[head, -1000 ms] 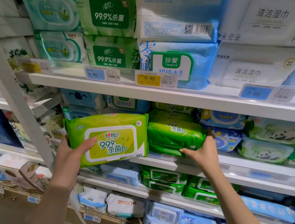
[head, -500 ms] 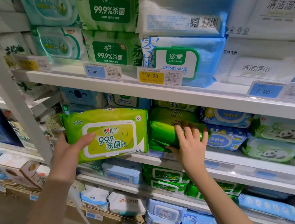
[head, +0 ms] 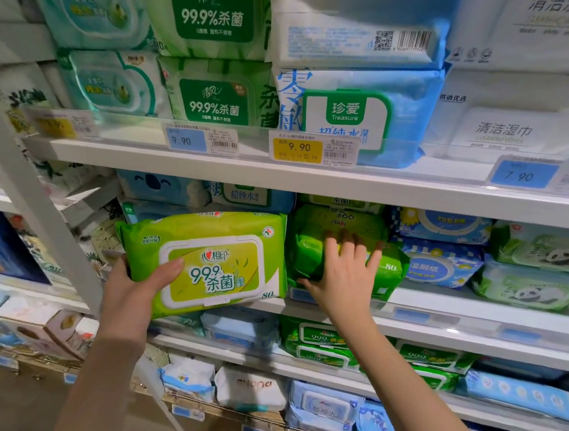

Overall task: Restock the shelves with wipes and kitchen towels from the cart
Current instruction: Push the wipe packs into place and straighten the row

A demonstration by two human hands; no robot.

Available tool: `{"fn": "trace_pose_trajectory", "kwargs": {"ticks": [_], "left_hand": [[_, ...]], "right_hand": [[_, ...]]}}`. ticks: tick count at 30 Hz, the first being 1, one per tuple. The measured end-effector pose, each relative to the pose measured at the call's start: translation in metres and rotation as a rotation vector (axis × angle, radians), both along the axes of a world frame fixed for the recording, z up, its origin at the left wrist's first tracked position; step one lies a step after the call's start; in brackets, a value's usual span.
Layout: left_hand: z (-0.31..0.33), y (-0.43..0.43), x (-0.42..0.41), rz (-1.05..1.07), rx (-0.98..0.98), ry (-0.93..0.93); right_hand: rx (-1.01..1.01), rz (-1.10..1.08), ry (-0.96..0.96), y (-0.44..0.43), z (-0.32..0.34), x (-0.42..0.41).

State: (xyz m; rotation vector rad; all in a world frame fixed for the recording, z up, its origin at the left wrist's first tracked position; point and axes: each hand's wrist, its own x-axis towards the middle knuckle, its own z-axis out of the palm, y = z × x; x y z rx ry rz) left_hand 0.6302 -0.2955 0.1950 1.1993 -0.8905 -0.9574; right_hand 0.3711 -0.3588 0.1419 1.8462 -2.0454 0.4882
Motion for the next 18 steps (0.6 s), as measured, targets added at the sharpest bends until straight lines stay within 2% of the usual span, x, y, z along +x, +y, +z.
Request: {"fn": "trace_pose_trajectory", "kwargs": {"ticks": [4,7,10,14,18], "left_hand": [[0.0,-0.003,0.01,0.005,-0.006,-0.024],[0.0,-0.004,0.016,0.006,0.002,-0.029],[-0.001,-0.006,0.019,0.006,0.016,-0.035],[-0.003,-0.009,0.019,-0.028,0.035,-0.035],[-0.003,-0.01,0.011,-0.077,0.001,-0.028]], "right_hand": [[0.057,0.031,0.03,-0.003,-0.003,0.007],[0.107,0.15,0.098,-0.004,0.002,0.002],[0.194,0.25,0.05,-0.002,0.013,-0.014],[0.088,0.068,-0.009,0.011,0.009,-0.037],[0.119,0.096,-0.037,0.013,0.0,-0.047]]}}
